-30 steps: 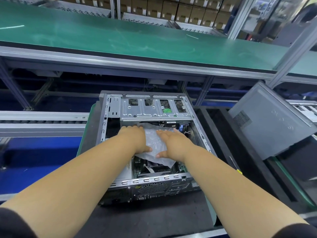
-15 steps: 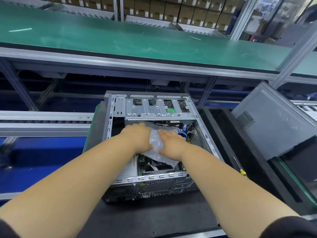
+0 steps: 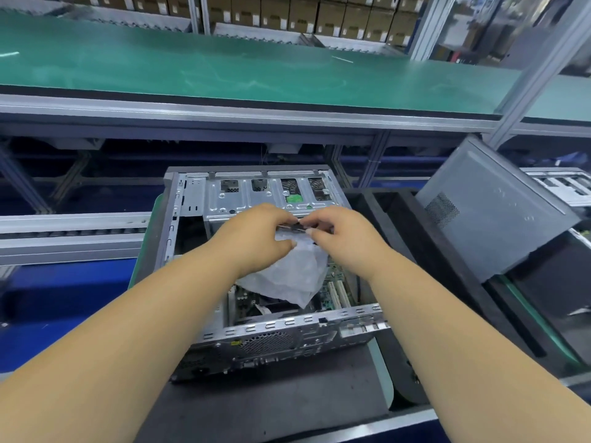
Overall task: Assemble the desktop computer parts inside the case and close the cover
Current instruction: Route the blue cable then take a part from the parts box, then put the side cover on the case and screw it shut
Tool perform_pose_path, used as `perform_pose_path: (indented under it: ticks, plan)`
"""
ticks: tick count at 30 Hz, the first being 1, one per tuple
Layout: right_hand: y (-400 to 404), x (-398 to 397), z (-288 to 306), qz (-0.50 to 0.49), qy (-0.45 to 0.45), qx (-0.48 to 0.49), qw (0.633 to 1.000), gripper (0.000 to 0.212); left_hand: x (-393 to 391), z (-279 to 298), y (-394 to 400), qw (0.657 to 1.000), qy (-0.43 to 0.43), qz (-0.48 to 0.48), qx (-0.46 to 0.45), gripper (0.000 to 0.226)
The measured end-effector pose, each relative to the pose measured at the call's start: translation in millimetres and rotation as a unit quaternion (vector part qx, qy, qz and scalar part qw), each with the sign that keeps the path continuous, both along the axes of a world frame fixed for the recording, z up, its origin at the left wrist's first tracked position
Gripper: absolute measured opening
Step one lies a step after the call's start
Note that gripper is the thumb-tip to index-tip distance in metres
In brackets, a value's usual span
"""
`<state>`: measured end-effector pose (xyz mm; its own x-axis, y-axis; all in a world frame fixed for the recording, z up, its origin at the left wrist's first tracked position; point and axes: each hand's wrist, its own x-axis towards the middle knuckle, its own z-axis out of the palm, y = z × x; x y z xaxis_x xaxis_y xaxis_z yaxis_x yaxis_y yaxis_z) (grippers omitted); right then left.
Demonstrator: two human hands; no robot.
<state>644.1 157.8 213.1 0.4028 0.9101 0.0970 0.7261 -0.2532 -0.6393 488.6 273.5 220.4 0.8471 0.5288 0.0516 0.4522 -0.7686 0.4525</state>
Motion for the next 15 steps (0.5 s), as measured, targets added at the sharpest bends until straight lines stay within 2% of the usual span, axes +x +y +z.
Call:
perform_pose_path:
  ticks: [5, 15]
  plan:
    - [-44.0, 51.6, 3.1, -0.075, 0.028, 0.113, 0.990, 0.017, 35.7, 5.2, -44.0, 0.994, -0.096, 0.023, -0.046, 0.028]
    - [-153.7, 196.4, 2.3, -0.184, 0.065, 0.118, 0.974, 0.018, 155.5, -5.4, -139.3, 0.984, -0.127, 0.040, -0.118, 0.020]
